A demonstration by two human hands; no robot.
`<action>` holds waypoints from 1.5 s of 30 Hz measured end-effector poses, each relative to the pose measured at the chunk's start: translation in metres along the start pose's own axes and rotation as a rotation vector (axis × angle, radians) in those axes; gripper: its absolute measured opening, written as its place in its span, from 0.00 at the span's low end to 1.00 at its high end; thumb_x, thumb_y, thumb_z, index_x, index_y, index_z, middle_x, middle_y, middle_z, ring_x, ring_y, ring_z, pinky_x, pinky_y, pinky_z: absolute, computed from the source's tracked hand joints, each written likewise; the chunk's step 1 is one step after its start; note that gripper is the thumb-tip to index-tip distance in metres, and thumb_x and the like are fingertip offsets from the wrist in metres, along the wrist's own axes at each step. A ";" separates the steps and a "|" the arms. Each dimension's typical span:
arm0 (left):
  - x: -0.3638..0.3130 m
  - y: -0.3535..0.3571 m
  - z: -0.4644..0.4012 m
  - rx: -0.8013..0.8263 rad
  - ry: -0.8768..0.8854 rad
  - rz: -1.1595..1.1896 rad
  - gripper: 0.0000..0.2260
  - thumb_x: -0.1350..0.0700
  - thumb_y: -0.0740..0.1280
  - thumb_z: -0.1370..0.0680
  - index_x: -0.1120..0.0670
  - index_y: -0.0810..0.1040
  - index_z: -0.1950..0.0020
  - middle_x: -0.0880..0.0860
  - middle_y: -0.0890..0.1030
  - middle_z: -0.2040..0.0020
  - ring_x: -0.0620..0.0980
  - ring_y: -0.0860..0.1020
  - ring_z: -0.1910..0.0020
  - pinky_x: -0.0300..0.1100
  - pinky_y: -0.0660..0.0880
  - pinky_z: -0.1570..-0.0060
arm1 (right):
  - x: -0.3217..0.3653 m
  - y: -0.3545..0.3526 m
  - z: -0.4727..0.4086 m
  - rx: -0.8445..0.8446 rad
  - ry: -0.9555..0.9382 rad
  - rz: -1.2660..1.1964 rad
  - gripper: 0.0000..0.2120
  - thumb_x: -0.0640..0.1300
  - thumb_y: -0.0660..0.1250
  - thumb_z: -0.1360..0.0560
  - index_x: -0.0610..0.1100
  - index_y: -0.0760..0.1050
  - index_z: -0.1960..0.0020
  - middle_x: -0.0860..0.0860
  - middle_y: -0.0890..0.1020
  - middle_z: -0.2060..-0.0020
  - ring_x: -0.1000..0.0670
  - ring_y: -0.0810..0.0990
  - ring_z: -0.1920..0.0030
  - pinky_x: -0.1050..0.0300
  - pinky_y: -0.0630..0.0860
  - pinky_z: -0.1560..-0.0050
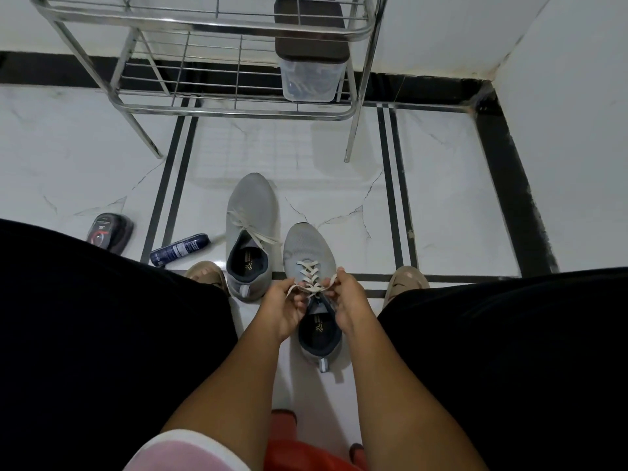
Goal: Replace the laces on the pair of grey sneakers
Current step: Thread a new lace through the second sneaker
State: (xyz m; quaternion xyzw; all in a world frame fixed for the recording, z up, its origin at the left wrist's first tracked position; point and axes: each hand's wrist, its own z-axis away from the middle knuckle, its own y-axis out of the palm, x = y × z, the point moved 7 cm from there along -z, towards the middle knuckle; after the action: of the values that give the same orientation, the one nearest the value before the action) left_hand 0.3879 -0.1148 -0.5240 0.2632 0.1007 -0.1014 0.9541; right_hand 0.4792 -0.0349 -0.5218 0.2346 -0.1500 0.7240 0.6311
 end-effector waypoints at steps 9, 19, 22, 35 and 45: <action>0.001 -0.008 -0.011 -0.085 -0.012 0.176 0.14 0.61 0.52 0.19 0.54 0.62 0.65 0.48 0.68 0.76 0.41 0.59 0.85 0.29 0.57 0.86 | -0.003 0.004 -0.006 -0.093 0.062 -0.130 0.14 0.45 0.54 0.18 0.48 0.62 0.63 0.52 0.64 0.75 0.55 0.54 0.77 0.66 0.54 0.81; -0.004 -0.013 -0.017 -0.158 0.005 0.288 0.15 0.63 0.51 0.20 0.54 0.61 0.66 0.48 0.68 0.78 0.41 0.58 0.86 0.29 0.54 0.86 | 0.000 0.005 -0.003 -0.140 0.079 -0.251 0.15 0.39 0.52 0.21 0.49 0.60 0.65 0.56 0.62 0.82 0.57 0.54 0.83 0.67 0.52 0.85; -0.006 -0.012 -0.013 -0.170 0.005 0.258 0.14 0.62 0.52 0.19 0.54 0.63 0.64 0.49 0.68 0.76 0.41 0.58 0.85 0.29 0.55 0.85 | -0.001 0.005 -0.005 -0.126 0.080 -0.218 0.15 0.40 0.53 0.20 0.48 0.60 0.65 0.55 0.62 0.82 0.57 0.54 0.83 0.66 0.52 0.85; -0.087 -0.013 0.066 -0.779 0.681 -1.183 0.12 0.49 0.55 0.18 0.55 0.72 0.43 0.61 0.80 0.50 0.61 0.78 0.51 0.46 0.69 0.58 | 0.022 -0.011 0.032 -0.085 -0.072 0.744 0.25 0.49 0.66 0.29 0.41 0.65 0.36 0.44 0.73 0.44 0.42 0.75 0.43 0.54 0.72 0.50; -0.062 -0.033 0.067 -0.710 0.426 -1.531 0.16 0.47 0.51 0.17 0.55 0.70 0.37 0.60 0.76 0.40 0.61 0.75 0.42 0.49 0.72 0.50 | -0.010 -0.017 0.049 -0.103 0.100 1.202 0.16 0.38 0.65 0.27 0.39 0.73 0.40 0.41 0.82 0.50 0.42 0.84 0.53 0.49 0.81 0.49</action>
State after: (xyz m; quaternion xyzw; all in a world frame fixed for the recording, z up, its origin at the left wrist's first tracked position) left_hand 0.3294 -0.1687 -0.4680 -0.1768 0.4521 -0.6264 0.6098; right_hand 0.5041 -0.0657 -0.4865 0.0436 -0.2614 0.9557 0.1282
